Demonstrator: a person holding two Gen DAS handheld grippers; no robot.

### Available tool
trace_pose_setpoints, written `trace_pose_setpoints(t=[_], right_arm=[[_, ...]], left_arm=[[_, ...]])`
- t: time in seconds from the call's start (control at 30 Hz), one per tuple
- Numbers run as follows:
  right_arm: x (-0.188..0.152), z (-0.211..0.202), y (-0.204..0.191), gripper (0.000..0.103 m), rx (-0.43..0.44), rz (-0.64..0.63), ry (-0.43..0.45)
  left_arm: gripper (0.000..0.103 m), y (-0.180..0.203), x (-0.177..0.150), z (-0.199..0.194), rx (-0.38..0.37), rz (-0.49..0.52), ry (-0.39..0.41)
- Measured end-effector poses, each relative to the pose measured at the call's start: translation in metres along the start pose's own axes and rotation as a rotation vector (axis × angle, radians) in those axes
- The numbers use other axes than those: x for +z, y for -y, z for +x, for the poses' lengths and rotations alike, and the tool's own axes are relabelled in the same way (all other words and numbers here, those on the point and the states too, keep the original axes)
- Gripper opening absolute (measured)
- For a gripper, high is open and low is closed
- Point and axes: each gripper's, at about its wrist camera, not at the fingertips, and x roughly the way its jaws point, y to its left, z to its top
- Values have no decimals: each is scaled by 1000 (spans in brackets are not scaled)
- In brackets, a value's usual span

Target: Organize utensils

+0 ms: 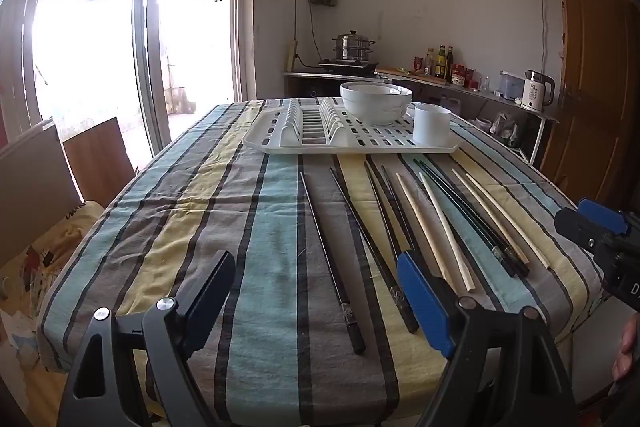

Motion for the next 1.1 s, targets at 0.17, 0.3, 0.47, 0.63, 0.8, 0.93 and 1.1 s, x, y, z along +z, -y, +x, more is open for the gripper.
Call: trace_pose_setpoints(t=[0.17,0.3,0.47,0.63,0.8,0.93,1.1], right_arm=[[0,2,-3,61,3,2,0],[0,3,-6,61,2,2,-1],[1,3,-6,61,2,2,-2],[1,3,-6,61,3,2,-3],[2,3,-6,61,2,2,-5],[2,3,-5,61,2,2,-4],[2,3,-6,61,2,1,-5]], left_arm=[[84,0,0,0,3,5,2],[84,0,0,-1,4,1,2],[84,-2,1,0,4,1,1],[83,-2,1,0,4,1,0],[84,-3,0,0,3,1,-2],[83,-3,0,0,2,1,-1],[84,-3,3,3,3,2,-3]])
